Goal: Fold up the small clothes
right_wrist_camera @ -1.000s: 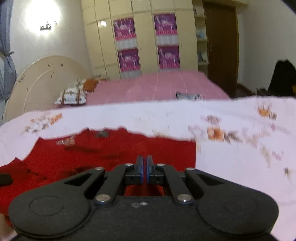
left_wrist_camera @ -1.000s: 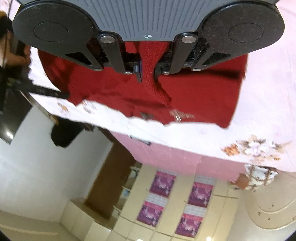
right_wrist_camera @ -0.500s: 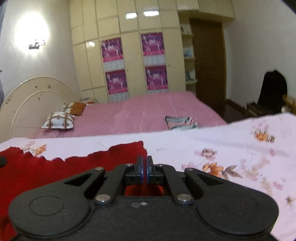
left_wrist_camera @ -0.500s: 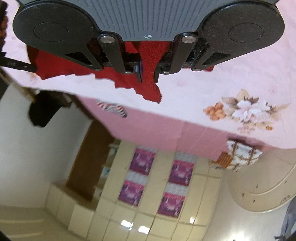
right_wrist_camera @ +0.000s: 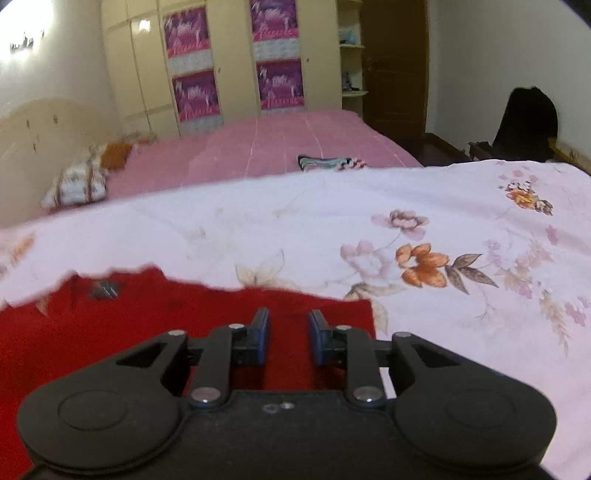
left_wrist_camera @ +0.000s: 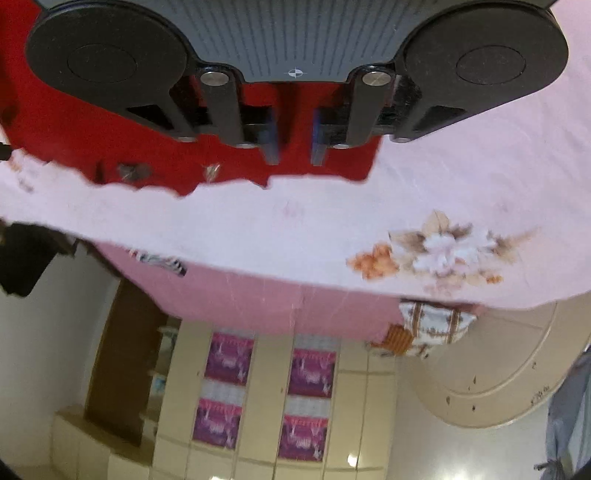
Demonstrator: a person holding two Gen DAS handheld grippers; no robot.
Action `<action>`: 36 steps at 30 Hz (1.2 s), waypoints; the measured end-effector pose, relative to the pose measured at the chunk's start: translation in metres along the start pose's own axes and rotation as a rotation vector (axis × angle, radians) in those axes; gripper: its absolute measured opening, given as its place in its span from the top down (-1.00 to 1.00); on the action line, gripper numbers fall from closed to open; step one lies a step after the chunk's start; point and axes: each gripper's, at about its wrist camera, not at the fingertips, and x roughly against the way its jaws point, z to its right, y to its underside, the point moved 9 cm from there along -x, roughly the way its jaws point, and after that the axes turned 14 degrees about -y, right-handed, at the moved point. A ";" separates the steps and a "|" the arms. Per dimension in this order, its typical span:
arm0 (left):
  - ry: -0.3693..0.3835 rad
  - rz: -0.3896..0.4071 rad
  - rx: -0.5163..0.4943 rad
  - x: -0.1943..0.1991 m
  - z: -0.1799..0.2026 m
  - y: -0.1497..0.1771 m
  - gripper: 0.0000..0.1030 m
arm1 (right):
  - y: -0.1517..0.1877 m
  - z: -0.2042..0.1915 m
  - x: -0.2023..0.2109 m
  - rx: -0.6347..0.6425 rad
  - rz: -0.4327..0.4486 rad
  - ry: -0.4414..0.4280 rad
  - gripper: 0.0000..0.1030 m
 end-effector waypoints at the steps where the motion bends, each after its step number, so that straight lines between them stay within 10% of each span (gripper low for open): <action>1: 0.005 0.009 0.011 0.008 -0.003 -0.004 -0.32 | -0.003 -0.005 0.004 0.014 0.007 -0.020 0.53; 2: 0.018 0.037 0.025 0.020 -0.004 -0.008 -0.58 | -0.004 -0.013 0.008 0.029 0.009 -0.051 0.52; 11: 0.158 -0.026 -0.120 0.021 0.051 0.026 -0.58 | 0.020 -0.072 -0.016 0.097 -0.096 -0.200 0.51; 19: 0.063 -0.038 -0.169 -0.033 0.050 0.031 -0.65 | 0.023 -0.045 -0.046 0.193 -0.103 -0.064 0.58; 24: -0.035 -0.082 -0.030 -0.052 0.020 0.026 -0.71 | 0.025 -0.037 -0.044 0.177 -0.068 -0.056 0.59; 36: 0.102 -0.017 -0.130 0.033 0.039 0.038 -0.71 | 0.037 -0.120 0.010 0.202 -0.063 -0.212 0.53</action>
